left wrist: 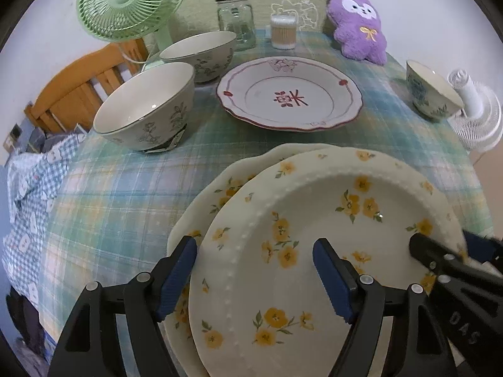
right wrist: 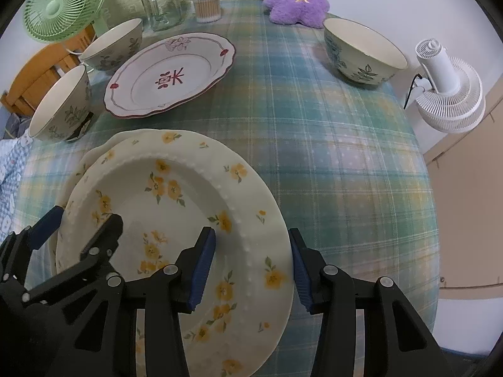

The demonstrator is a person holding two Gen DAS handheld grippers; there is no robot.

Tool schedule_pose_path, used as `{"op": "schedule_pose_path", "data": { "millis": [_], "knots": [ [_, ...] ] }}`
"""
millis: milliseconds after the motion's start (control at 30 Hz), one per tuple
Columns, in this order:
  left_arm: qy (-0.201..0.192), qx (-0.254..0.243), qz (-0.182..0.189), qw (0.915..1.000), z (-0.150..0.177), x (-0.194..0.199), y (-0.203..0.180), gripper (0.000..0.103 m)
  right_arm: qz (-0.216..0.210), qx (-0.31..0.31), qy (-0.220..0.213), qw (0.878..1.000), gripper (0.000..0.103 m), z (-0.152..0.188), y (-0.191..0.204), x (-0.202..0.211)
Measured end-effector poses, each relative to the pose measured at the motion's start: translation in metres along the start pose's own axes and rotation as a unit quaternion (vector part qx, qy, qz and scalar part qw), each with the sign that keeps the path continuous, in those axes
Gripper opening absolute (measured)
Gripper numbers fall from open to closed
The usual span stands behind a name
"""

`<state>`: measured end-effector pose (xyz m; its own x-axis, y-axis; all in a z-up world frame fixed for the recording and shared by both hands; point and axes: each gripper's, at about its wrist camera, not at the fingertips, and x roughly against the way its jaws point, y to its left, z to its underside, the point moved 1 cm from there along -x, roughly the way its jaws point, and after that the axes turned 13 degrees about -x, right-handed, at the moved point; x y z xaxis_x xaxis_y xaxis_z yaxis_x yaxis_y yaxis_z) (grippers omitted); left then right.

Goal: Organize plates and bowls

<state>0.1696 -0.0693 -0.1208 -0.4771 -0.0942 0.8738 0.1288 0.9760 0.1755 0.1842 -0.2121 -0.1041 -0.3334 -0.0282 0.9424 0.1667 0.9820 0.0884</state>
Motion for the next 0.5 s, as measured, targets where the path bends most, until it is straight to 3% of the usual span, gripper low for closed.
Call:
{"op": "schedule_pose_path", "data": {
  "millis": [267, 500],
  "knots": [
    [-0.012, 0.008, 0.006, 0.9999, 0.002, 0.014, 0.014, 0.079, -0.011, -0.013, 0.004, 1.0, 0.052, 0.0, 0.011, -0.008],
    [-0.006, 0.016, 0.013, 0.9998, 0.008, 0.013, 0.027, 0.079, 0.001, -0.005, 0.001, 1.0, 0.064, 0.002, 0.021, -0.013]
  ]
}}
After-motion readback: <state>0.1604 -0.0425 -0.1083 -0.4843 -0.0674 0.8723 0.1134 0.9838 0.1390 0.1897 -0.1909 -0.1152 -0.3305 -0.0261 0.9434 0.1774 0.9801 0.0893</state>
